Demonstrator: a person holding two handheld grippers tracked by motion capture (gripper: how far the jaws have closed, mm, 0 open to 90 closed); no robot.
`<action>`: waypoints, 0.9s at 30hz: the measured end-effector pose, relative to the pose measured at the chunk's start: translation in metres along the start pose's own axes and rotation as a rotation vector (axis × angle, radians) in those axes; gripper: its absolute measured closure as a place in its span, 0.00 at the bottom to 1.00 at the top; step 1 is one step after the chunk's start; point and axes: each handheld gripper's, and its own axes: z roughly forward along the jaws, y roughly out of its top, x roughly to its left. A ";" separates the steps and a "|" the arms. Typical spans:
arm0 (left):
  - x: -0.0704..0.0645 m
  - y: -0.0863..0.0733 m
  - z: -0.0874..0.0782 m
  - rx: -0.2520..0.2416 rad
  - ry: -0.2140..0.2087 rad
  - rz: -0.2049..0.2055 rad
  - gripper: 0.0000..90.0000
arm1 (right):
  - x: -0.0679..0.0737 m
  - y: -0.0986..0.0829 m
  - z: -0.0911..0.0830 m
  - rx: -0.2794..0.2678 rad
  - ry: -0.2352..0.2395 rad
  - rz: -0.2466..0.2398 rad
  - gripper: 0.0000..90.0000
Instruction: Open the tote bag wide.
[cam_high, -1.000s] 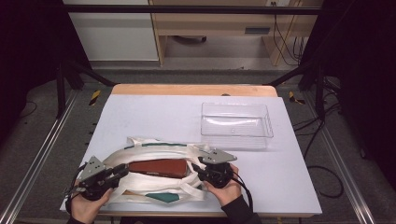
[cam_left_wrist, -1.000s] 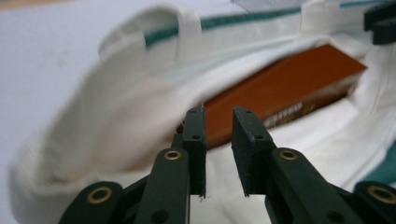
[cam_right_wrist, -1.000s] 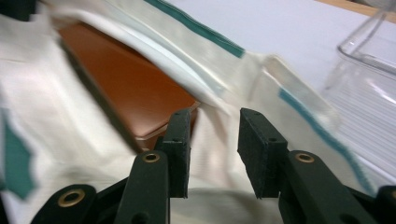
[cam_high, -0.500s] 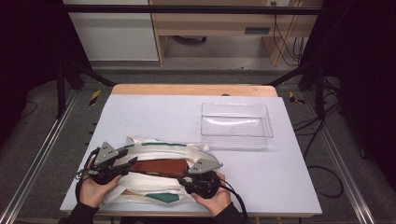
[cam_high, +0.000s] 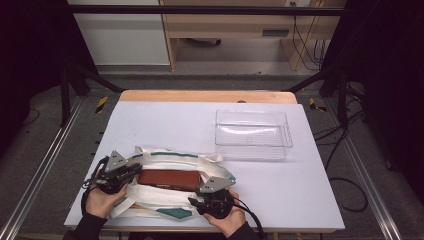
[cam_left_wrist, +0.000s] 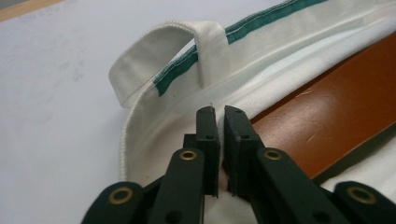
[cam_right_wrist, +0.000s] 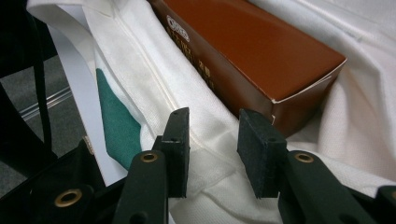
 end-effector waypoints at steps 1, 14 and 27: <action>0.000 0.002 -0.001 0.001 0.007 -0.004 0.97 | 0.000 -0.001 0.001 0.003 0.000 0.001 0.72; 0.015 -0.001 0.029 -0.015 0.053 -0.182 0.97 | 0.006 -0.012 0.009 0.029 -0.003 -0.010 0.76; 0.016 -0.009 0.035 -0.043 0.037 -0.185 0.90 | 0.005 -0.011 0.007 0.014 0.001 -0.007 0.75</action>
